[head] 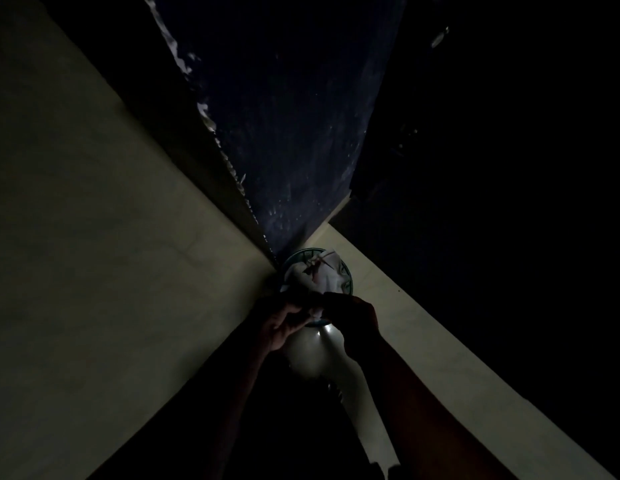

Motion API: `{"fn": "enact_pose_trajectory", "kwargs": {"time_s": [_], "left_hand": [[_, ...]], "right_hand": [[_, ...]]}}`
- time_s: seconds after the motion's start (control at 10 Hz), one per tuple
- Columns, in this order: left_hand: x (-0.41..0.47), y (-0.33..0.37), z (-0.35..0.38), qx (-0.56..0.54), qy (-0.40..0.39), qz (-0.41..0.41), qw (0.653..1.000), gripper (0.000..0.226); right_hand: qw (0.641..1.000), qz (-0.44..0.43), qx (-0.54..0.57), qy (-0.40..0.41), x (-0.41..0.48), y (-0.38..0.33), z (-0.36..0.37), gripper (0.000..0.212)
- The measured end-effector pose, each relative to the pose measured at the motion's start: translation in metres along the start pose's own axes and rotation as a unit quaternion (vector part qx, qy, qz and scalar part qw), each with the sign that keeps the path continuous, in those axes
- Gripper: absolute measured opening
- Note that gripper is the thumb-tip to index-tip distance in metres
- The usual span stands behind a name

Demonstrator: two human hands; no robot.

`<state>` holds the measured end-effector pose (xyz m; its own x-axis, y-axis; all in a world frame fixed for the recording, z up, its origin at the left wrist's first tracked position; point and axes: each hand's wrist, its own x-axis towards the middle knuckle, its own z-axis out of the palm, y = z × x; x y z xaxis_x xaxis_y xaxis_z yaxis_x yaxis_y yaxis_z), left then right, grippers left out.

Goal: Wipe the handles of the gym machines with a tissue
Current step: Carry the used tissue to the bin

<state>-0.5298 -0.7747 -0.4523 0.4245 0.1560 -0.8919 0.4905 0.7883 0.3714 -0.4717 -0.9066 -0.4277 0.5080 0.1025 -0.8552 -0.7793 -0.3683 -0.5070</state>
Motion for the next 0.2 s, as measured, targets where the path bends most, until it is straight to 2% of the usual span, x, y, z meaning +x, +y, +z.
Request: {"fn": "enact_pose_trajectory", "kwargs": {"time_s": [0.1,0.2], "left_hand": [[0.04,0.001,-0.001,0.111,0.028,-0.008,0.993,0.029],[0.054,0.005,0.001,0.164,0.033,0.001,0.986,0.03]], "right_hand": [[0.998,0.015,0.049,0.031,0.036,0.001,0.012,0.014],[0.997,-0.012,0.073,0.02,0.058,0.0,0.02,0.02]]}}
